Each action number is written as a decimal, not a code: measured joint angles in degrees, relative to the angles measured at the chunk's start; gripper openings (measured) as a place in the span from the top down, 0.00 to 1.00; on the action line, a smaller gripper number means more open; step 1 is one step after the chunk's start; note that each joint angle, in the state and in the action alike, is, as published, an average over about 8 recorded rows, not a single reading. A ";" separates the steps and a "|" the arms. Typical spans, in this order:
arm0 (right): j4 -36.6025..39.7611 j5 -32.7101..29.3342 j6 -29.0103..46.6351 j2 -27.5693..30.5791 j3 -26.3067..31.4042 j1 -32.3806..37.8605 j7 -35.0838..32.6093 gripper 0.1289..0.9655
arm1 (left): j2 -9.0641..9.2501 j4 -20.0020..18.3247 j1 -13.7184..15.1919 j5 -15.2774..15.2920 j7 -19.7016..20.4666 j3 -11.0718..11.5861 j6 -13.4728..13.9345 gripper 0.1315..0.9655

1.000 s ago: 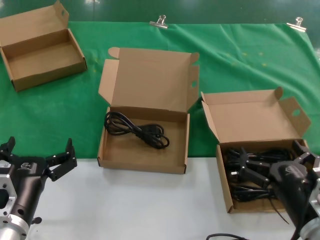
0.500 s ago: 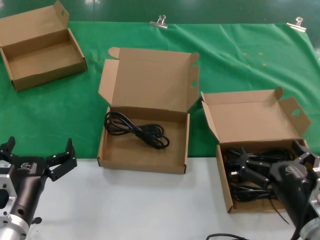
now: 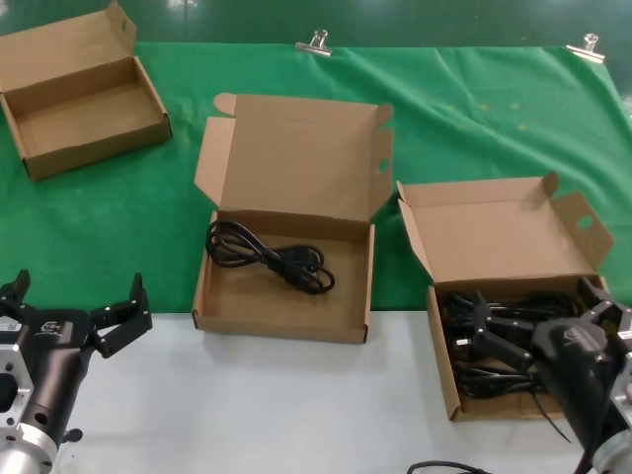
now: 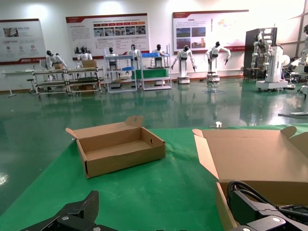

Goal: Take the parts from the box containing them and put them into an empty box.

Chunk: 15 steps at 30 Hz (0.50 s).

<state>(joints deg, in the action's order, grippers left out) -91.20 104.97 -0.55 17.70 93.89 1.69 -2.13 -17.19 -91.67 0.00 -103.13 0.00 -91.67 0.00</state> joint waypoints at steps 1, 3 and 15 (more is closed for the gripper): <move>0.00 0.00 0.00 0.00 0.00 0.00 0.00 0.00 | 0.00 0.00 0.00 0.00 0.00 0.00 0.00 0.00; 0.00 0.00 0.00 0.00 0.00 0.00 0.00 0.00 | 0.00 0.00 0.00 0.00 0.00 0.00 0.00 0.00; 0.00 0.00 0.00 0.00 0.00 0.00 0.00 0.00 | 0.00 0.00 0.00 0.00 0.00 0.00 0.00 0.00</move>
<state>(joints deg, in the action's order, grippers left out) -91.20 104.97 -0.55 17.70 93.89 1.69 -2.13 -17.19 -91.67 0.00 -103.13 0.00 -91.67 0.00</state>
